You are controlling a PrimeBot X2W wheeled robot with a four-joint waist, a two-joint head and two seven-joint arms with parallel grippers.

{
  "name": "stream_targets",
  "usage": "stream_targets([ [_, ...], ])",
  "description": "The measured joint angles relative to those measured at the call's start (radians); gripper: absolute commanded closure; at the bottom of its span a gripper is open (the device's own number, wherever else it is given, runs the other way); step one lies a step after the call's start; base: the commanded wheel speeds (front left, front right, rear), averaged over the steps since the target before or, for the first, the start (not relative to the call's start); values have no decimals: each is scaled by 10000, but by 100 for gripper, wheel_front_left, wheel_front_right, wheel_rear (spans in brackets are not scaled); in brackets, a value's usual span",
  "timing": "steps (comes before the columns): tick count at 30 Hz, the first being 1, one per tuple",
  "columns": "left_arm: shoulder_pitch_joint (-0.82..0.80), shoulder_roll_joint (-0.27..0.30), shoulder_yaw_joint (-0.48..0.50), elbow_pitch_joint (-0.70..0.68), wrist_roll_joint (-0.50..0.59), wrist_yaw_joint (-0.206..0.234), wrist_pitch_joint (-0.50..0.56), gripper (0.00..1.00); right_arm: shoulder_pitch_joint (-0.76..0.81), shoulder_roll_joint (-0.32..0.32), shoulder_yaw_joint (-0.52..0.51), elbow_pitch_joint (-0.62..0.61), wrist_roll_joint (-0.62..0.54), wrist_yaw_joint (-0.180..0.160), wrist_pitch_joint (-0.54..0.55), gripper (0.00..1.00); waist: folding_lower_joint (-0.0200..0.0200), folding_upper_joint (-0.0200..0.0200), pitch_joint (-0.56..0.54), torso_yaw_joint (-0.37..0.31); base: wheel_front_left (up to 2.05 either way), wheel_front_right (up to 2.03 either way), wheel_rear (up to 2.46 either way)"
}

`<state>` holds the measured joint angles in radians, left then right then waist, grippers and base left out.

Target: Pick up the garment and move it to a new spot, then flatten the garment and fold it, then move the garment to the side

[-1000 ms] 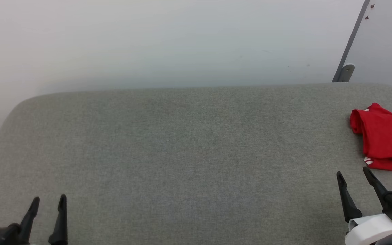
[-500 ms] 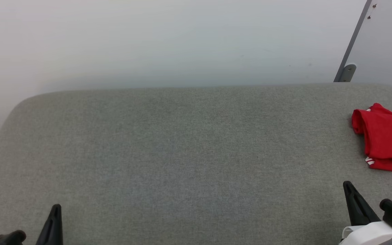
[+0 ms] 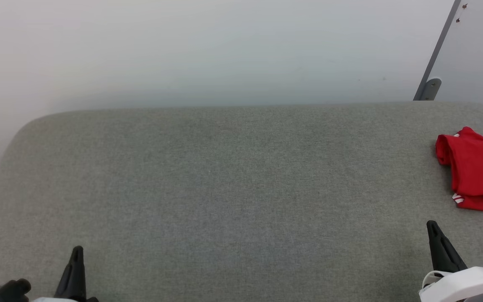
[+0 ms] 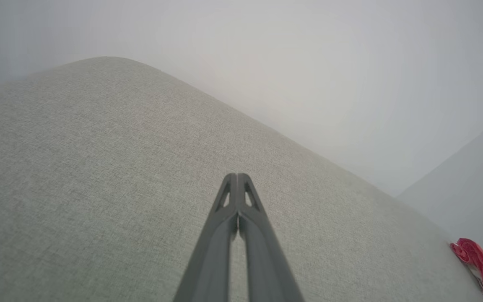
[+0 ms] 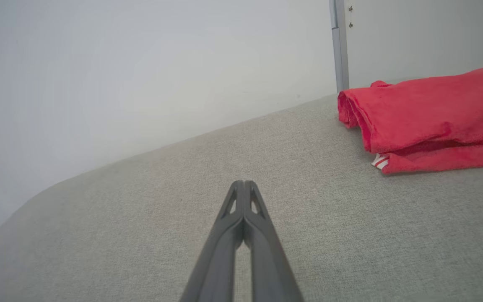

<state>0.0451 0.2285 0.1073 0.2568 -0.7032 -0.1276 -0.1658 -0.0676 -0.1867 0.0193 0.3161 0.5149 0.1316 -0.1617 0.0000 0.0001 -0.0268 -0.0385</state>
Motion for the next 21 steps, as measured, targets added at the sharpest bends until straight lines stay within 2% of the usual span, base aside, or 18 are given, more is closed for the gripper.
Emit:
stream_targets([
  [21,-448,-516,12,-25,-2681,0,826,100,-42,399,-389,-205,3258,0,819,100,0,0,62,80,0,0,0],
])
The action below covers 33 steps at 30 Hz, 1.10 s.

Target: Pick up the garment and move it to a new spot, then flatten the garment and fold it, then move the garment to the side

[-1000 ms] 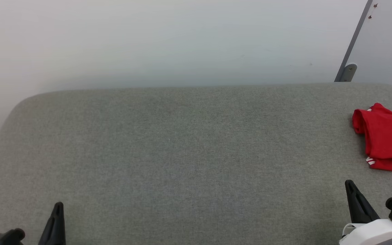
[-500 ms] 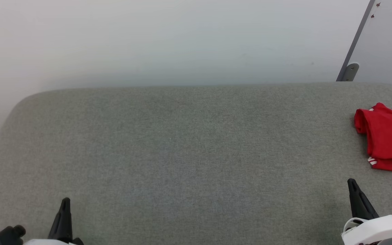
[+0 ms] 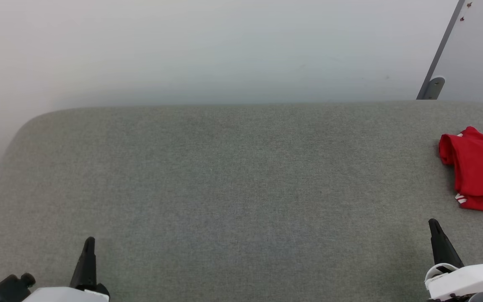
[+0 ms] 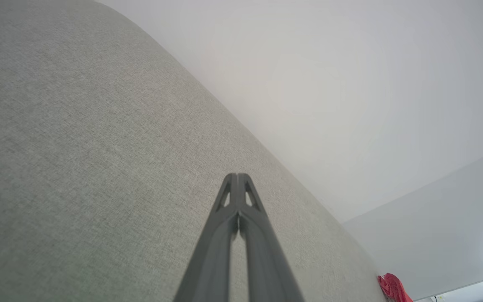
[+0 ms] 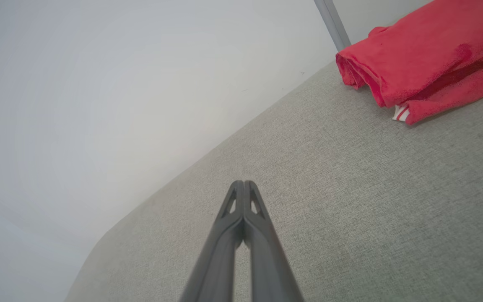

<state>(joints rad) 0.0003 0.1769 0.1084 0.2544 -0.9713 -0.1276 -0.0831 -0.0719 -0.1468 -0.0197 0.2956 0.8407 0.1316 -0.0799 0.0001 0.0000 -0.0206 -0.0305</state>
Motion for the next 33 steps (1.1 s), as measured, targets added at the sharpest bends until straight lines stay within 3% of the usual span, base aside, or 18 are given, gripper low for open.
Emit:
stream_targets([
  [33,-479,-608,27,-38,-3039,0,947,100,-153,456,-443,-236,3657,-2,907,100,0,0,93,119,0,0,0],
])
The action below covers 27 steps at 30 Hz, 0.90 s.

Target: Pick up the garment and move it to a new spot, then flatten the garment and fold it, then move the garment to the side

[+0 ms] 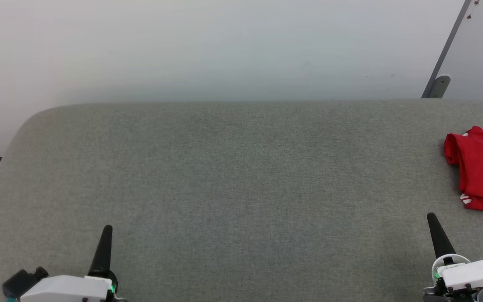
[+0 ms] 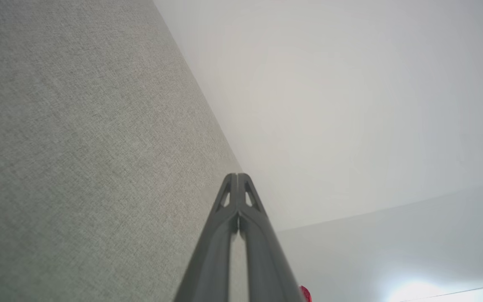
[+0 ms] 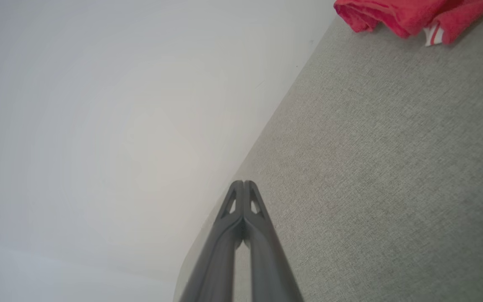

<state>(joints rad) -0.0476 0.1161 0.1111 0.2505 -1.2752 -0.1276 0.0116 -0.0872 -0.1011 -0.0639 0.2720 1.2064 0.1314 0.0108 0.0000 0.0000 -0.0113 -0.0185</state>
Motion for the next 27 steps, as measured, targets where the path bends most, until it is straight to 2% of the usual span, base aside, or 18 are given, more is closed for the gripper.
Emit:
stream_targets([
  [27,-341,-393,13,-23,-1916,0,591,100,-86,288,-290,-150,2314,0,606,100,1,0,76,97,0,0,0],
])
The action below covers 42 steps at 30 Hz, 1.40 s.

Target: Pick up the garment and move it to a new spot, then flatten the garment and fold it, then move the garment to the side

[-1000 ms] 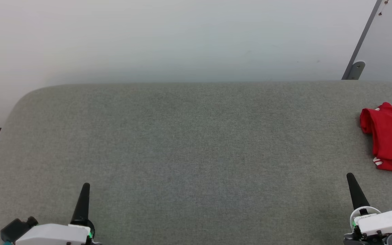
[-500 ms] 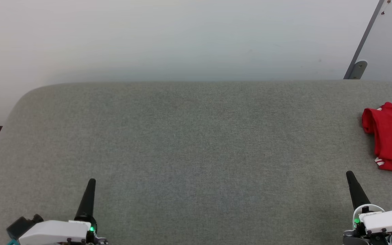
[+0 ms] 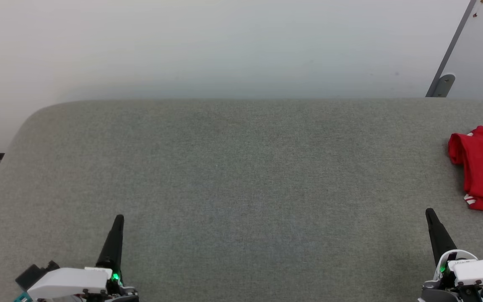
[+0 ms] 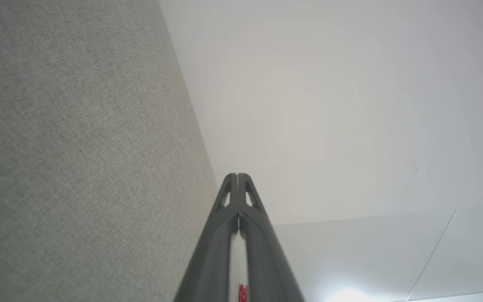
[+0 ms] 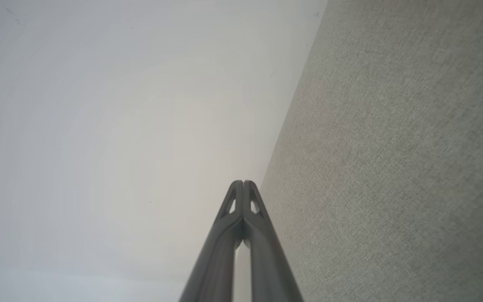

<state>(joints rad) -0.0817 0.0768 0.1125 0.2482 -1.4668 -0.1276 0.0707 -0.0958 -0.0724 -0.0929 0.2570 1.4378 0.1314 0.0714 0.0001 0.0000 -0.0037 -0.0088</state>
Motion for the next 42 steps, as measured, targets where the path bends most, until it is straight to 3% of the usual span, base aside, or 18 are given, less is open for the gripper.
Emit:
stream_targets([
  [22,-211,-247,8,-19,-1306,-2,407,100,-46,196,-196,-88,1586,0,393,100,0,0,62,80,0,0,0],
  [42,-233,-284,4,-19,-1444,-2,445,100,-113,222,-222,-109,1728,0,435,100,0,0,68,88,0,0,0],
])
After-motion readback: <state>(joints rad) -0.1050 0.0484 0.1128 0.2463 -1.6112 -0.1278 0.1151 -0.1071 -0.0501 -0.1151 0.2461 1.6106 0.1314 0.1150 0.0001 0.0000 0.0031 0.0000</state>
